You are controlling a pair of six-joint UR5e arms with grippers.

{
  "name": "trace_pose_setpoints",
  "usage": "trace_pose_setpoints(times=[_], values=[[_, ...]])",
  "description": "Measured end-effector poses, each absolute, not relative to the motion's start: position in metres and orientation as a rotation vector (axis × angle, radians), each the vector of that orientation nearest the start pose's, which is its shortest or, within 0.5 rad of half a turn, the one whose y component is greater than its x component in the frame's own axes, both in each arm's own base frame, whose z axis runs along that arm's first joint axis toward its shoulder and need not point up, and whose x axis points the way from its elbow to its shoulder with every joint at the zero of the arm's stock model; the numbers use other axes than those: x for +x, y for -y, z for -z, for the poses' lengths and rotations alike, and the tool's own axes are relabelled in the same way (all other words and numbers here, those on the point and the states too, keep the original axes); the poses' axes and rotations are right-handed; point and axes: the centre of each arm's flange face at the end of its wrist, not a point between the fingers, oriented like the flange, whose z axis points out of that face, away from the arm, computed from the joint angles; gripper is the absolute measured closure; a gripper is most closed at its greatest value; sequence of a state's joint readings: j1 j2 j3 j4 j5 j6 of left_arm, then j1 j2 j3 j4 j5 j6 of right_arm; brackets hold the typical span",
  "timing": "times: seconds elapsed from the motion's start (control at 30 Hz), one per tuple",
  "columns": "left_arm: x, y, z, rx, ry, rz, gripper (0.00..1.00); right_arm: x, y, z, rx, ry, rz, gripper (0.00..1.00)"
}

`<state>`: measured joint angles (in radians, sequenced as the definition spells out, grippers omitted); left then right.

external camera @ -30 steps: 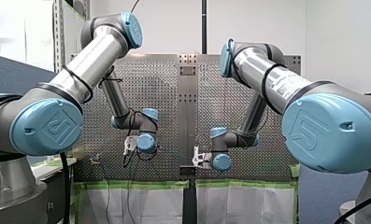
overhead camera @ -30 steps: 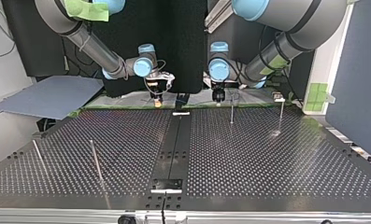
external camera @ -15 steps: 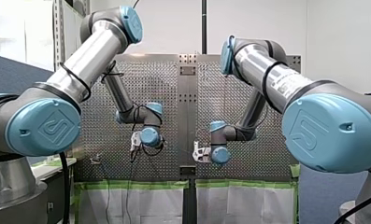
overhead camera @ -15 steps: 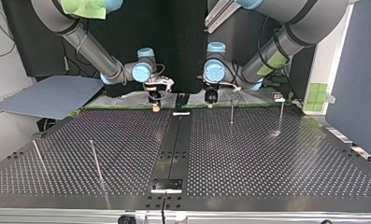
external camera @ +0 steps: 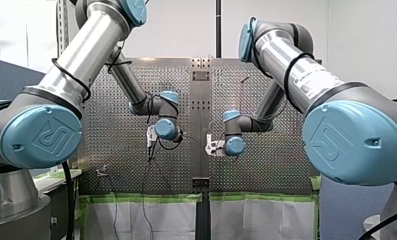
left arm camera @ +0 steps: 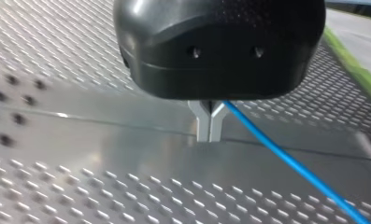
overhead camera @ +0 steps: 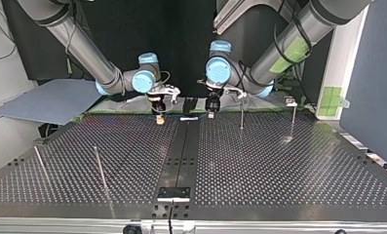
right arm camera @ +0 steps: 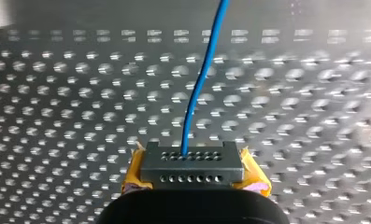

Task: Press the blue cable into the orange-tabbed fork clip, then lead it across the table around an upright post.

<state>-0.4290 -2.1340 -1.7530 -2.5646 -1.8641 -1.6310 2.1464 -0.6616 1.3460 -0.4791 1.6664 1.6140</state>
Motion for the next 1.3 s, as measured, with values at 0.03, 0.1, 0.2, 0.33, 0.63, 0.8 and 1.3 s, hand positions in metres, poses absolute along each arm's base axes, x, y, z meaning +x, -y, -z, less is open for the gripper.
trace_pose_setpoints(times=[0.03, 0.1, 0.2, 0.33, 0.63, 0.8, 1.3], values=[[0.494, 0.343, -0.147, 0.102, -1.721, 0.113, 1.0, 0.494, 0.533, -0.063, 1.728, 1.079, -1.427, 1.0], [0.492, 0.347, -0.16, 0.093, -1.702, 0.133, 1.0, 0.495, 0.531, -0.076, 1.73, 1.078, -1.43, 1.0], [0.49, 0.351, -0.18, 0.073, -1.674, 0.167, 1.0, 0.498, 0.527, -0.095, 1.737, 1.074, -1.439, 1.0], [0.49, 0.357, -0.212, 0.064, -1.641, 0.195, 1.0, 0.504, 0.519, -0.12, 1.754, 1.071, -1.467, 1.0], [0.483, 0.373, -0.294, 0.064, -1.552, 0.24, 1.0, 0.508, 0.504, -0.179, 1.753, 1.062, -1.497, 1.0], [0.475, 0.373, -0.321, 0.05, -1.533, 0.262, 1.0, 0.505, 0.499, -0.216, 1.73, 1.058, -1.511, 1.0], [0.475, 0.369, -0.326, 0.016, -1.535, 0.276, 1.0, 0.491, 0.491, -0.324, 1.585, 1.008, -1.605, 1.0]])
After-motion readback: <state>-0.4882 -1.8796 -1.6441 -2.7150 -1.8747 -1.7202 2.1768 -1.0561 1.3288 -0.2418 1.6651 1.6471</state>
